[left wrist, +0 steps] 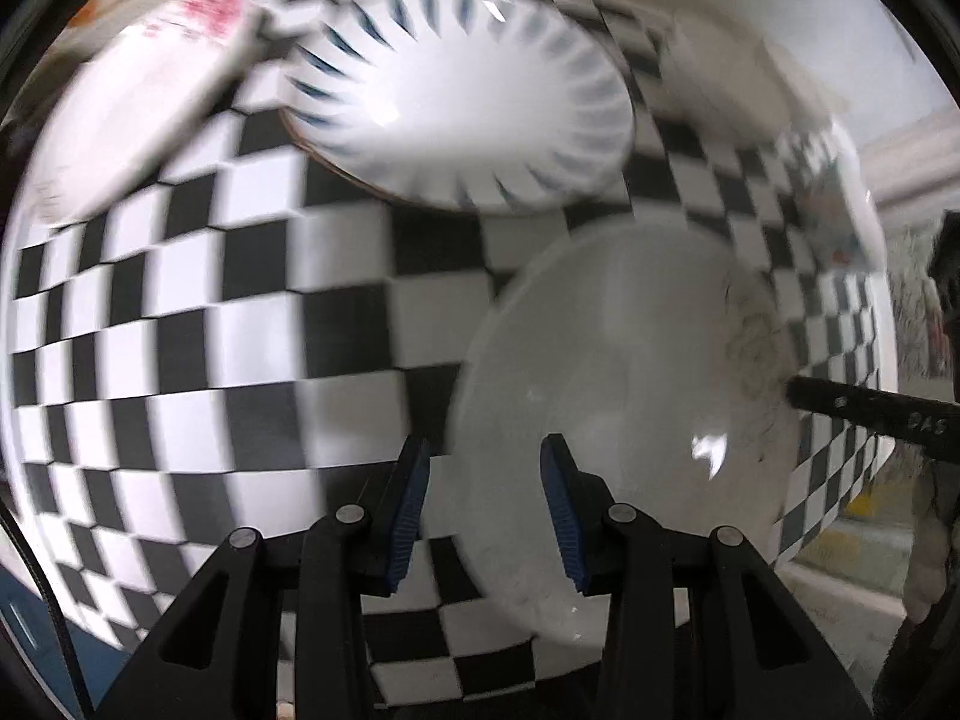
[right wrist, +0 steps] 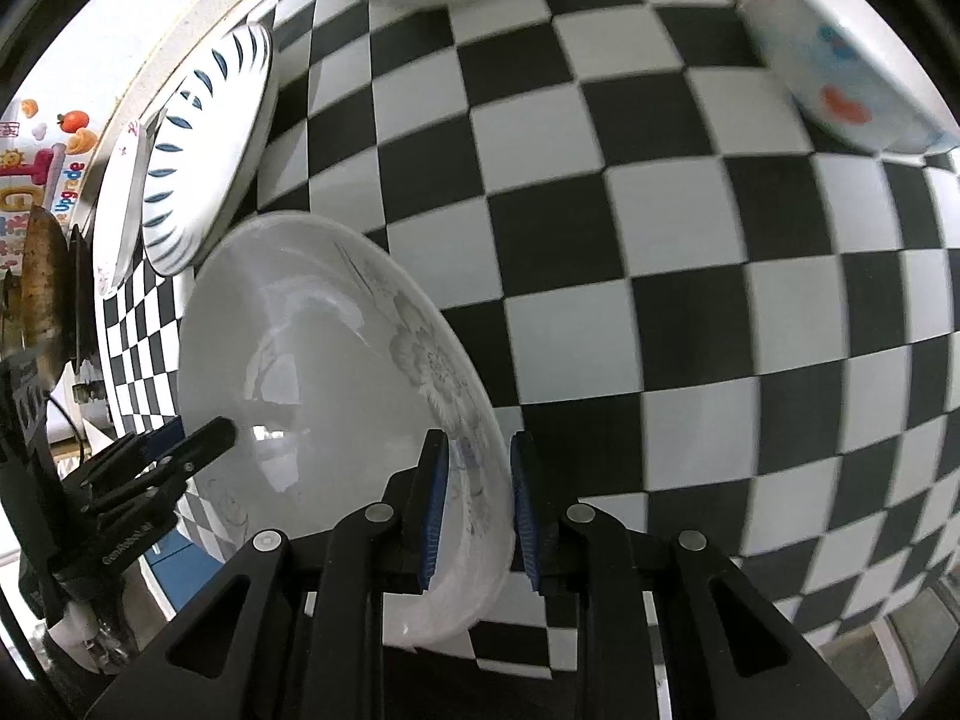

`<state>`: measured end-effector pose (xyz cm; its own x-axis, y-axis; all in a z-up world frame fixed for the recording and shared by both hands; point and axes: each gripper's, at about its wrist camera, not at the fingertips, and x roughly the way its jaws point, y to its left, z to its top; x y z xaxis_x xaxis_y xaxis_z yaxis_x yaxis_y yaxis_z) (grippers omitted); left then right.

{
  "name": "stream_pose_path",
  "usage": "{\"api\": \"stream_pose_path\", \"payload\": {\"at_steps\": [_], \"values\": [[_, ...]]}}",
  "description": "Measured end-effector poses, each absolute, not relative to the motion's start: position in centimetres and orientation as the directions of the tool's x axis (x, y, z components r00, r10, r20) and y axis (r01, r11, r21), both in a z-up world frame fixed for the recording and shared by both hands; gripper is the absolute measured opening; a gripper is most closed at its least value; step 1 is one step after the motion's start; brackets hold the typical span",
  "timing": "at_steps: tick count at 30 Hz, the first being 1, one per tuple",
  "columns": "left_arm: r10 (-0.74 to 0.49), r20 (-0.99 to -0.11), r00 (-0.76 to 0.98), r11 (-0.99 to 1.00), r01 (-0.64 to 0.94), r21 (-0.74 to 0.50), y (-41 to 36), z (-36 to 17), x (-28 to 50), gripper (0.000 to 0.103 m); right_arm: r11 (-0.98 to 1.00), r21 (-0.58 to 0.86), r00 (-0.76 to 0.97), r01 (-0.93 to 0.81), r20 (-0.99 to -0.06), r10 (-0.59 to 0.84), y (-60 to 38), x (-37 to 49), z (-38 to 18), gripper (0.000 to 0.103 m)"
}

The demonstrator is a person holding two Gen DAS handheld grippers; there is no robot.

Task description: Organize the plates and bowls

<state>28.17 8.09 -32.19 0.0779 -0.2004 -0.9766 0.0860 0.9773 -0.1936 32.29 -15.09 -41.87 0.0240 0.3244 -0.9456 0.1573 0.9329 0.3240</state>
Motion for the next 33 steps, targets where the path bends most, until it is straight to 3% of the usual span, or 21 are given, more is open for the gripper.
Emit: {"api": "stream_pose_path", "payload": {"at_steps": [3,5,7,9,10,13,19,33], "values": [[-0.198,-0.967,0.158,0.98,-0.001,-0.2,11.5,-29.2,28.2,0.036,0.936,0.334,0.108,0.116,-0.941,0.322,-14.9,32.7,-37.2,0.024],[-0.197,-0.958,0.21,0.97,-0.1,-0.221,15.1,-27.5,28.6,0.036,0.931,0.362,0.199,0.039,-0.916,0.348,-13.1,33.7,-33.1,0.035],[-0.189,-0.951,0.244,0.953,-0.189,-0.238,18.4,-27.0,29.4,0.037,0.921,0.385,0.266,-0.065,-0.883,0.387,-10.2,35.4,-30.2,0.054],[-0.162,-0.951,0.263,0.928,-0.287,-0.237,22.3,-27.5,30.4,0.037,0.901,0.399,0.287,-0.168,-0.855,0.432,-6.7,37.6,-28.8,0.065],[-0.153,-0.952,0.265,0.914,-0.328,-0.238,23.7,-27.9,30.9,0.037,0.891,0.397,0.279,-0.22,-0.85,0.448,-4.3,39.1,-28.6,0.065],[-0.166,-0.95,0.263,0.852,-0.447,-0.273,28.2,-30.0,32.7,0.037,0.852,0.373,0.224,-0.366,-0.854,0.47,3.2,44.9,-29.9,0.065],[-0.163,-0.951,0.261,0.779,-0.557,-0.287,32.2,-33.0,34.9,0.037,0.827,0.335,0.118,-0.451,-0.896,0.427,13.3,55.4,-34.7,0.063],[-0.188,-0.954,0.233,0.764,-0.575,-0.291,34.0,-35.8,39.2,0.037,0.833,0.307,-0.005,-0.461,-0.939,0.343,22.3,65.9,-42.2,0.034]]}}
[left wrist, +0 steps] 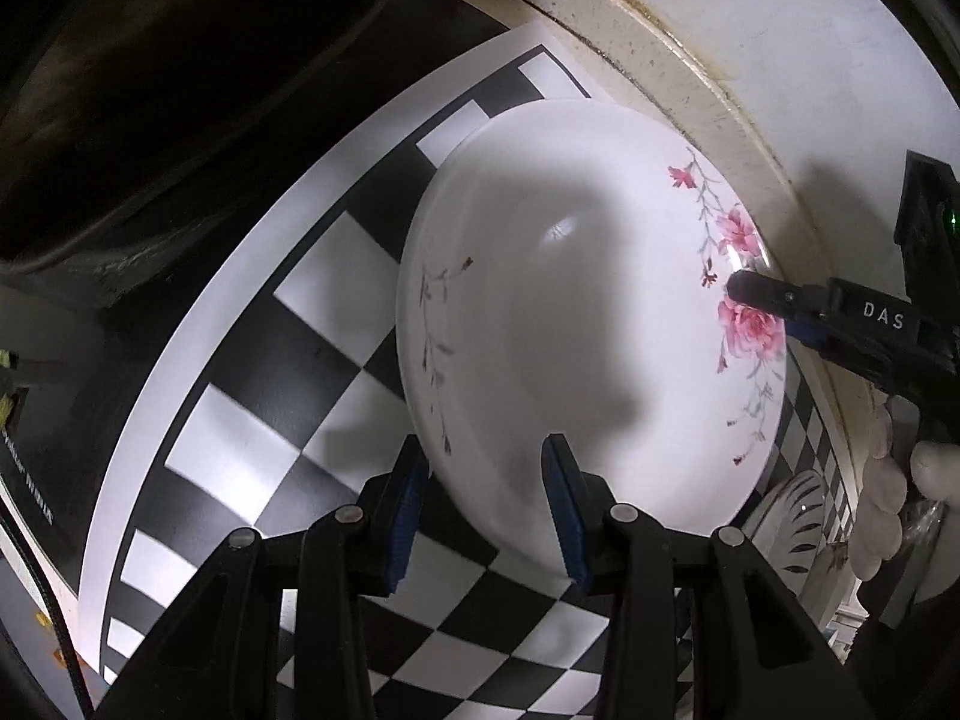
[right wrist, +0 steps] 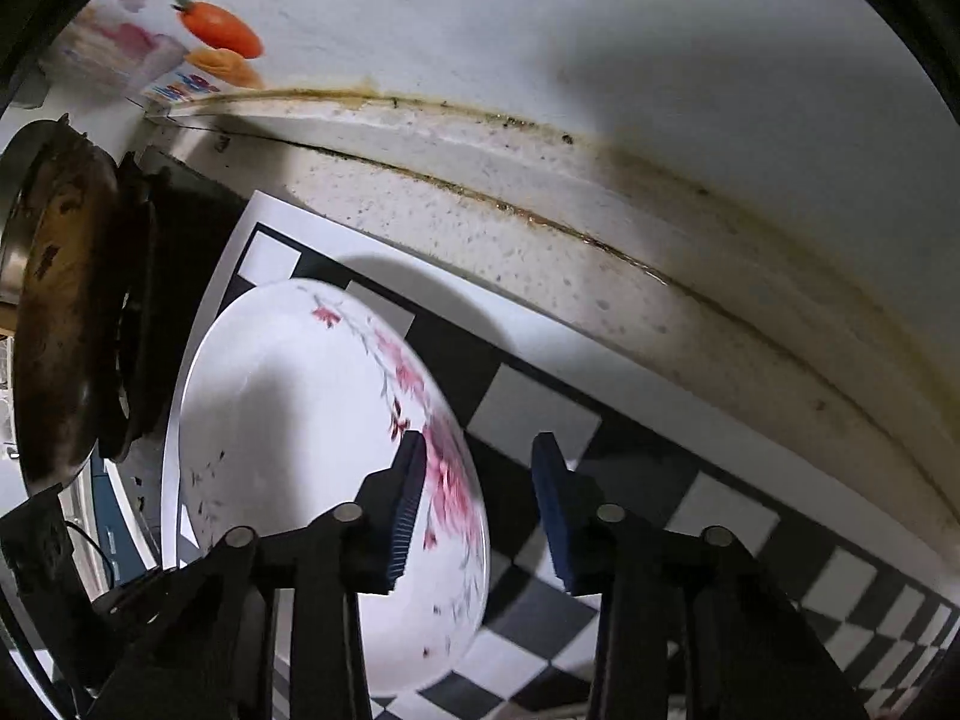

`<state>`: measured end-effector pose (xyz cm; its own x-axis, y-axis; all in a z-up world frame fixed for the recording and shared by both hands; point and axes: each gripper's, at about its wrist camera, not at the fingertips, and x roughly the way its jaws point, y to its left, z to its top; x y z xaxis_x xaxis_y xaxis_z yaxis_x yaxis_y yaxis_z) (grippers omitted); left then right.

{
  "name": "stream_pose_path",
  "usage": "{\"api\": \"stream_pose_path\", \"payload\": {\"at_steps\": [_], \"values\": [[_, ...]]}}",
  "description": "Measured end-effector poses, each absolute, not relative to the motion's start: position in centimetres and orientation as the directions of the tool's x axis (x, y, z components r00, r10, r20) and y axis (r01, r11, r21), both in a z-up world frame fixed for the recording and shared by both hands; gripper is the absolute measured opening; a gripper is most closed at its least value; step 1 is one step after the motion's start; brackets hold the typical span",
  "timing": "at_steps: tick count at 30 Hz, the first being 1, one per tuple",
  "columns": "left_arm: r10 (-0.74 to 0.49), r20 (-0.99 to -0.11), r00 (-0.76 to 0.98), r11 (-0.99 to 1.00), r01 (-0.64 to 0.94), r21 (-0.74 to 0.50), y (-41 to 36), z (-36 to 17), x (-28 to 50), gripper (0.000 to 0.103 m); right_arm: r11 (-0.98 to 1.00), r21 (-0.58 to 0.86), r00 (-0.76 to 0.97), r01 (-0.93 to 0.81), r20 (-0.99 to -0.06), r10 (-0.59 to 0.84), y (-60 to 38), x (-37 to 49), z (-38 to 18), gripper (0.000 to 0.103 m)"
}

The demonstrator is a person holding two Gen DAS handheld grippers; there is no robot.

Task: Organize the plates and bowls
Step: 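Grasp the rim of the pink-floral plate with both grippers and lift it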

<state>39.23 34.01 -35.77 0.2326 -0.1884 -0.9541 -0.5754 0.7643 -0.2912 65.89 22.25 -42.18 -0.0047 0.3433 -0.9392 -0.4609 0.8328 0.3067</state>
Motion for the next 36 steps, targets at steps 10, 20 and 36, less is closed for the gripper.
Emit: {"api": "stream_pose_path", "payload": {"at_steps": [10,20,36], "values": [[-0.107,-0.964,0.242,0.831,-0.51,-0.221,32.4,-35.6,40.0,0.033,0.797,0.298,0.011,-0.525,-0.934,0.357,23.7,64.5,-41.7,0.02],[-0.096,-0.957,0.275,0.867,-0.45,-0.216,30.0,-32.8,38.7,0.033,0.802,0.295,0.048,-0.52,-0.927,0.372,19.6,61.2,-39.2,0.015],[-0.14,-0.924,0.355,0.941,-0.243,-0.236,23.6,-25.0,36.0,0.033,0.85,0.355,0.217,-0.389,-0.861,0.459,7.9,52.0,-31.4,0.015]]}}
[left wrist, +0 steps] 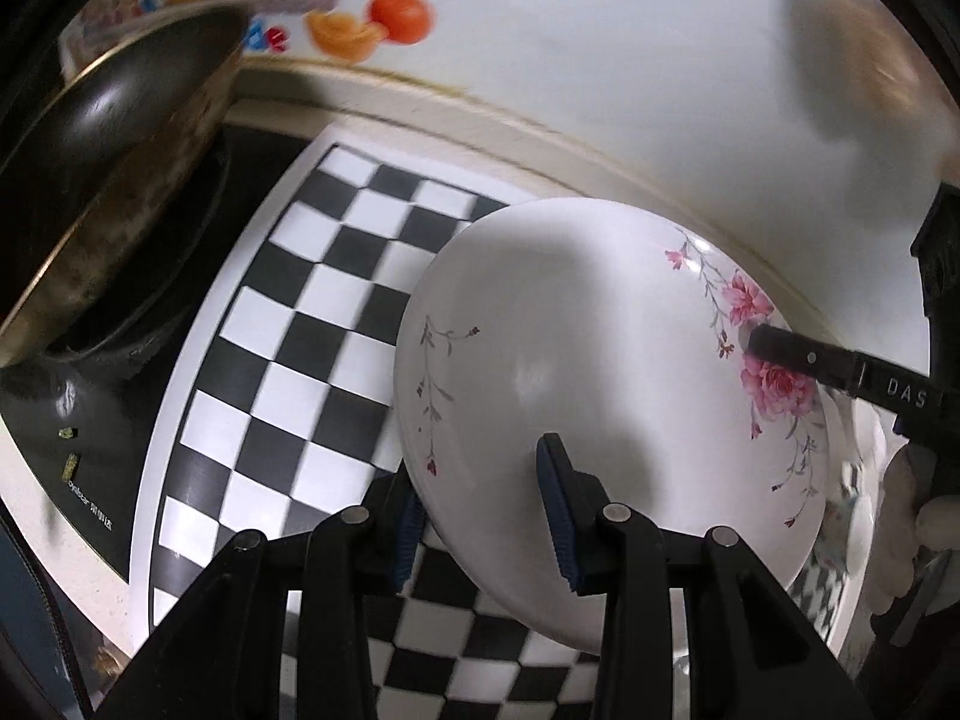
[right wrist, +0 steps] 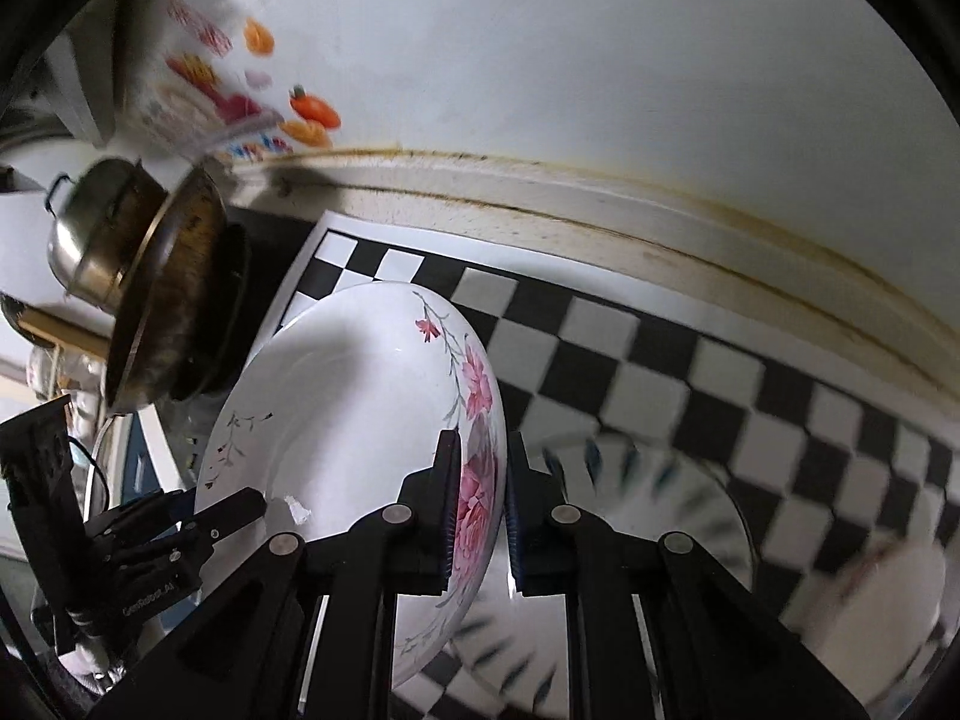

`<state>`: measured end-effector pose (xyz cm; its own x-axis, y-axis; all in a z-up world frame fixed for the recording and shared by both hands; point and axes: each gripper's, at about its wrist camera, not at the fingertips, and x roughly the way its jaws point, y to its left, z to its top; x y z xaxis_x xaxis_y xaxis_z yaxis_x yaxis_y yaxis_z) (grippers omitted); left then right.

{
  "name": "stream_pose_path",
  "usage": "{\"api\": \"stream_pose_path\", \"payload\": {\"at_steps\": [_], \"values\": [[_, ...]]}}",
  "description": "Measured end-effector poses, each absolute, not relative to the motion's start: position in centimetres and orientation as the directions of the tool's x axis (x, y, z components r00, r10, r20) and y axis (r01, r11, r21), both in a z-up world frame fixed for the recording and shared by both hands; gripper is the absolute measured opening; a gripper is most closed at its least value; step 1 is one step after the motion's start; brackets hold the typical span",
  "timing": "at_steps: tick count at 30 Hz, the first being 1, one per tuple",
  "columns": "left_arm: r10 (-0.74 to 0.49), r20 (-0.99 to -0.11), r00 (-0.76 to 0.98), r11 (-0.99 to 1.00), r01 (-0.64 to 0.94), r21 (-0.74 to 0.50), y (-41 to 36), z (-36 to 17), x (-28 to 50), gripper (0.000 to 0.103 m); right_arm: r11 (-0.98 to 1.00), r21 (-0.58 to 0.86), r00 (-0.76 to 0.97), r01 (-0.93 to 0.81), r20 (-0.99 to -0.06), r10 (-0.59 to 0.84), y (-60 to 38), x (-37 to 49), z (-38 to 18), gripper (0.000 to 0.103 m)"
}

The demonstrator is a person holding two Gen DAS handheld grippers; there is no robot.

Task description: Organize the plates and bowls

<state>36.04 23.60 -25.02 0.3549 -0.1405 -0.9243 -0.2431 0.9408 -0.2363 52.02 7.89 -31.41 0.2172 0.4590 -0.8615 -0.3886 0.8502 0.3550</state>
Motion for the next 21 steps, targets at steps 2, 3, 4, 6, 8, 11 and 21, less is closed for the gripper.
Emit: {"api": "stream_pose_path", "payload": {"at_steps": [2,3,4,6,8,11,21], "values": [[-0.158,-0.92,0.359,0.95,-0.198,-0.241,22.1,-24.2,35.5,0.033,0.86,0.359,0.243,-0.364,-0.854,0.46,5.8,50.0,-30.5,0.015],[-0.171,-0.918,0.359,0.955,-0.169,-0.244,21.1,-23.8,35.0,0.033,0.864,0.362,0.255,-0.348,-0.851,0.46,4.6,48.9,-30.2,0.015],[-0.18,-0.917,0.357,0.958,-0.147,-0.245,20.4,-23.6,34.7,0.033,0.871,0.365,0.271,-0.329,-0.847,0.457,3.1,47.5,-29.8,0.015],[-0.198,-0.915,0.351,0.964,-0.098,-0.246,18.7,-23.3,33.8,0.033,0.881,0.366,0.296,-0.3,-0.842,0.451,1.1,45.3,-29.3,0.015],[-0.216,-0.916,0.337,0.968,-0.05,-0.247,17.0,-23.2,32.7,0.033,0.892,0.37,0.318,-0.261,-0.839,0.441,-1.5,42.5,-29.1,0.015],[-0.245,-0.921,0.303,0.967,0.012,-0.254,14.7,-23.5,31.1,0.033,0.905,0.373,0.334,-0.203,-0.842,0.422,-4.7,38.7,-29.6,0.015],[-0.255,-0.956,0.148,0.961,0.148,-0.233,9.3,-27.3,26.3,0.033,0.907,0.42,0.285,-0.004,-0.869,0.404,-11.1,28.0,-36.2,0.015]]}}
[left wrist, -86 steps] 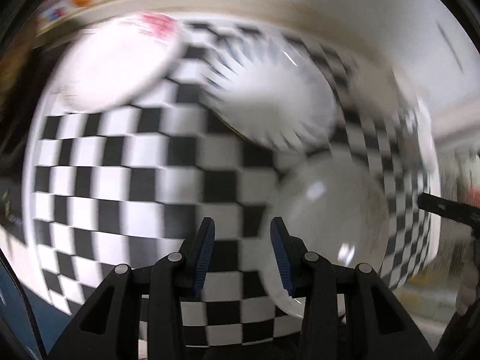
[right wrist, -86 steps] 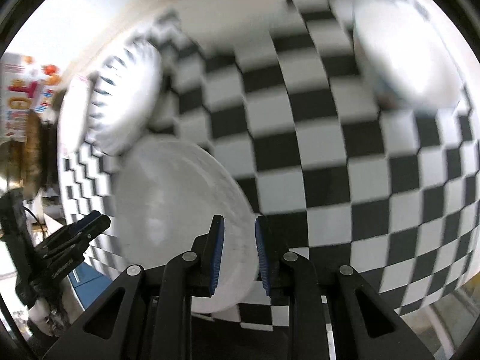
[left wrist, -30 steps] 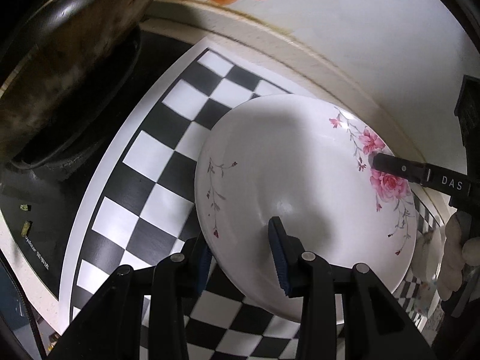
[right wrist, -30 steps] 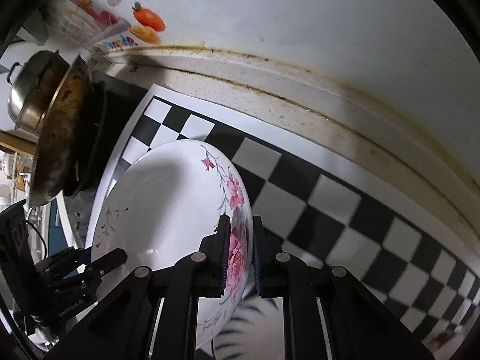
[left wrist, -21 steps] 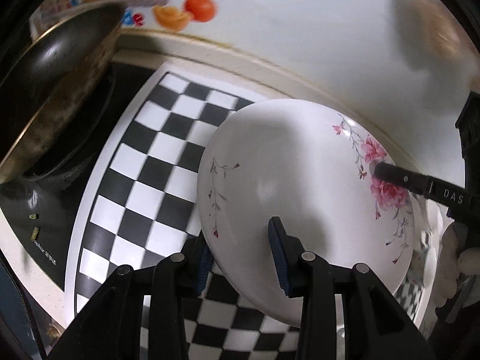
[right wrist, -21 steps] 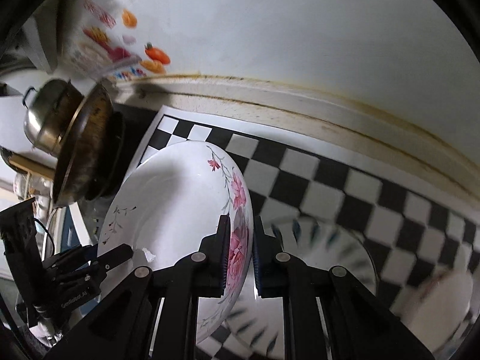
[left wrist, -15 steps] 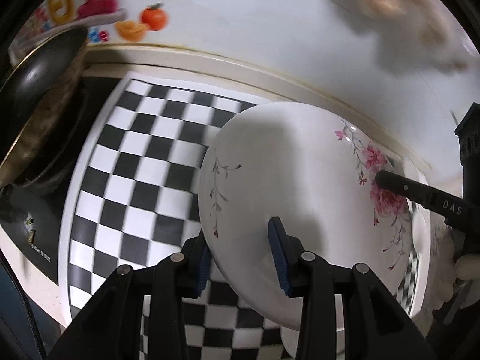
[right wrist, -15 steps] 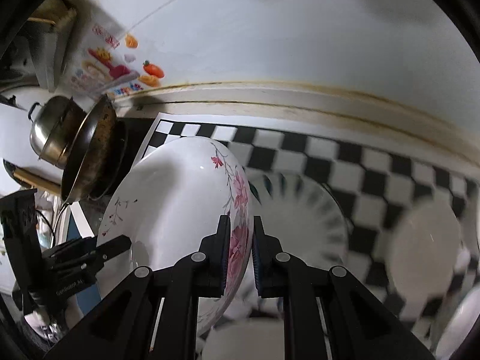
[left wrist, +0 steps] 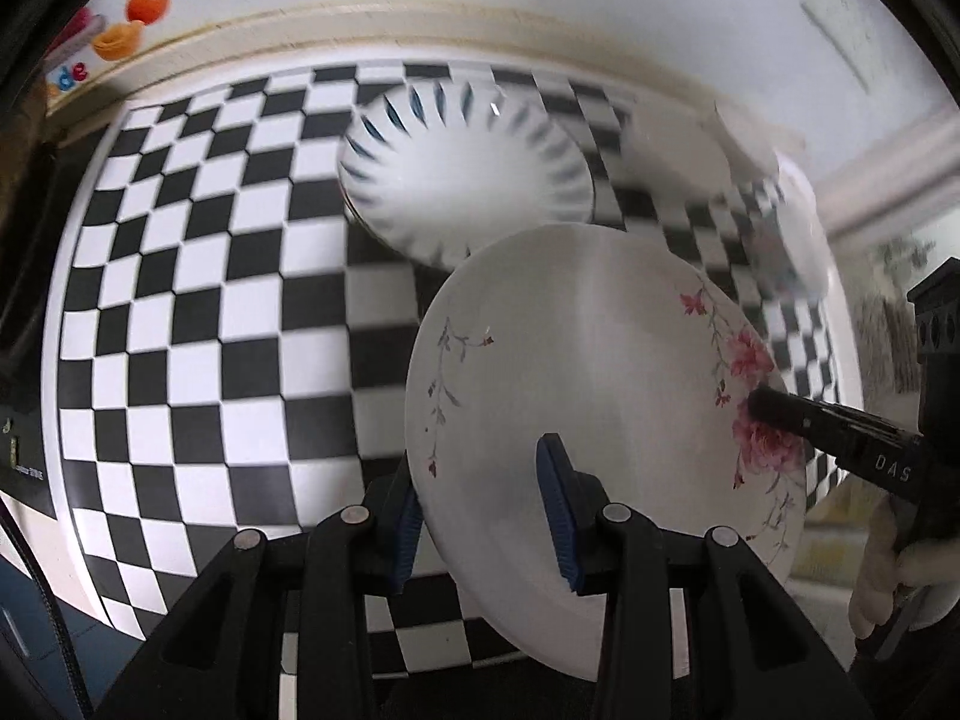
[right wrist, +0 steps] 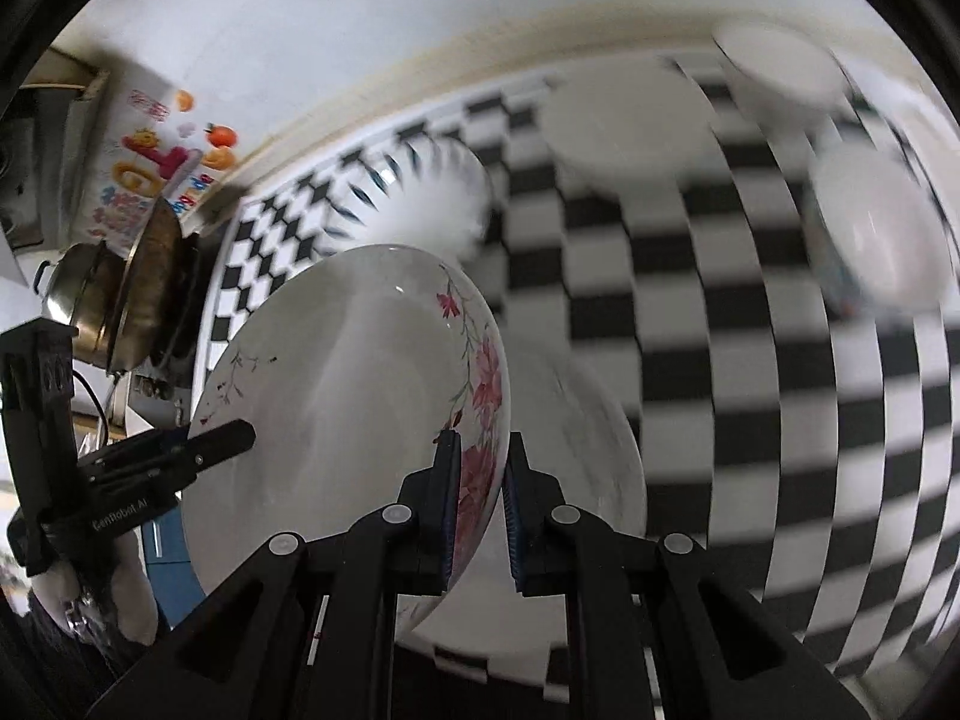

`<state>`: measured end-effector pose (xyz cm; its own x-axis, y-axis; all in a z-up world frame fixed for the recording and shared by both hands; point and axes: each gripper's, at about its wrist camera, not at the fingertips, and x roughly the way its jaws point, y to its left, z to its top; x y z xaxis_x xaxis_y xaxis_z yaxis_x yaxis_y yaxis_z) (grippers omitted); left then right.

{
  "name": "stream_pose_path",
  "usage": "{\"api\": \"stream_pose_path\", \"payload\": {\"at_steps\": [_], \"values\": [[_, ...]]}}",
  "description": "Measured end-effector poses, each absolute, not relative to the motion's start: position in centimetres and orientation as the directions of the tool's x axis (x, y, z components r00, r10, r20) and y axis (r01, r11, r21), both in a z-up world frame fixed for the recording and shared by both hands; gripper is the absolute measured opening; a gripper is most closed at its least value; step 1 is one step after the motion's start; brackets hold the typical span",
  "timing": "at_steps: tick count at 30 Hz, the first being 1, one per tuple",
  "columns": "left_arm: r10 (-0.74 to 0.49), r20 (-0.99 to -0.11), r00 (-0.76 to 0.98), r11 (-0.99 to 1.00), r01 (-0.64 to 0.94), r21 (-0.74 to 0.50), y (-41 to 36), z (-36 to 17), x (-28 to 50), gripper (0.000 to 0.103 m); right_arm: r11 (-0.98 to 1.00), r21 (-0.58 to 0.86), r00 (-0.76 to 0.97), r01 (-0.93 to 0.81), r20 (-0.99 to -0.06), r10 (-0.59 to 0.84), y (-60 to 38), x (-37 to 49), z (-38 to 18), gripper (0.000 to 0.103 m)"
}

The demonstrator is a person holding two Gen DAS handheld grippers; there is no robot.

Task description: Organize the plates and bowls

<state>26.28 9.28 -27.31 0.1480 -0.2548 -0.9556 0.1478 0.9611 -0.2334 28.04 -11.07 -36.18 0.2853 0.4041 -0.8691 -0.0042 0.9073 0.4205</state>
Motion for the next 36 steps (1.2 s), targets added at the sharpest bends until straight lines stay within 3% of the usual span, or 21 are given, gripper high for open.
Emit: {"api": "stream_pose_path", "payload": {"at_steps": [13,36], "values": [[-0.202,-0.976,0.085,0.965,0.186,-0.183,7.9,-30.0,25.8,0.033,0.893,0.442,0.221,0.082,-0.882,0.416,-11.9,24.9,-42.1,0.015],[-0.125,-0.992,0.025,0.976,0.185,-0.118,5.9,-32.8,25.6,0.034,0.922,0.379,0.189,0.081,-0.914,0.359,-12.3,26.1,-42.4,0.015]]}}
